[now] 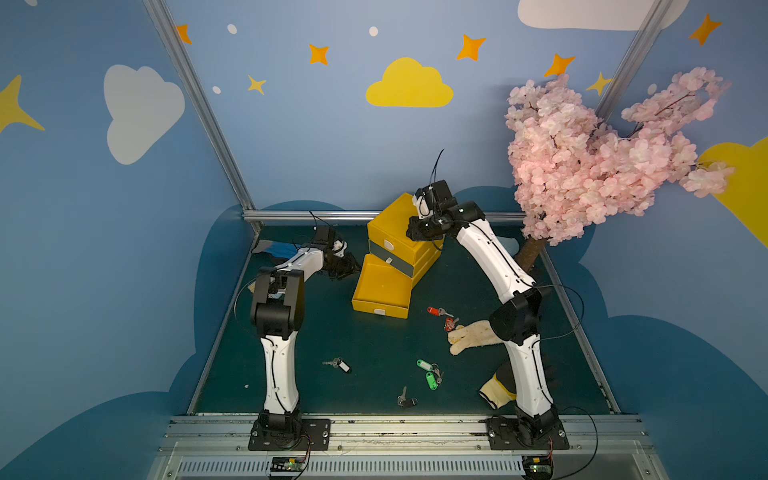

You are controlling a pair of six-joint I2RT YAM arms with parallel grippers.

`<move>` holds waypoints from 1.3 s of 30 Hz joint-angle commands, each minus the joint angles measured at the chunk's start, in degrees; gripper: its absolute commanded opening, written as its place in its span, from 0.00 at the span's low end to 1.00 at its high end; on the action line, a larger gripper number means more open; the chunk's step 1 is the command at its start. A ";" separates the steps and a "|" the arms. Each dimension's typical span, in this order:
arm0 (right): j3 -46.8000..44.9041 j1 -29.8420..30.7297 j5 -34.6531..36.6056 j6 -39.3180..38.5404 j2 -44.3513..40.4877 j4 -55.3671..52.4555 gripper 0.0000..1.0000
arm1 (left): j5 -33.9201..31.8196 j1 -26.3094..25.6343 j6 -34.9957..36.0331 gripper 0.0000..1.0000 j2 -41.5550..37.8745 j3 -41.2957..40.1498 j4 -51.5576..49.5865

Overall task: Take the keys out of the drawer
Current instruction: Adjust the drawer in the storage box.

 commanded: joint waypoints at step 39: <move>-3.04 7.41 0.88 3.18 6.72 -25.10 0.25 | 9.42 -3.12 12.82 0.42 12.69 20.30 -6.53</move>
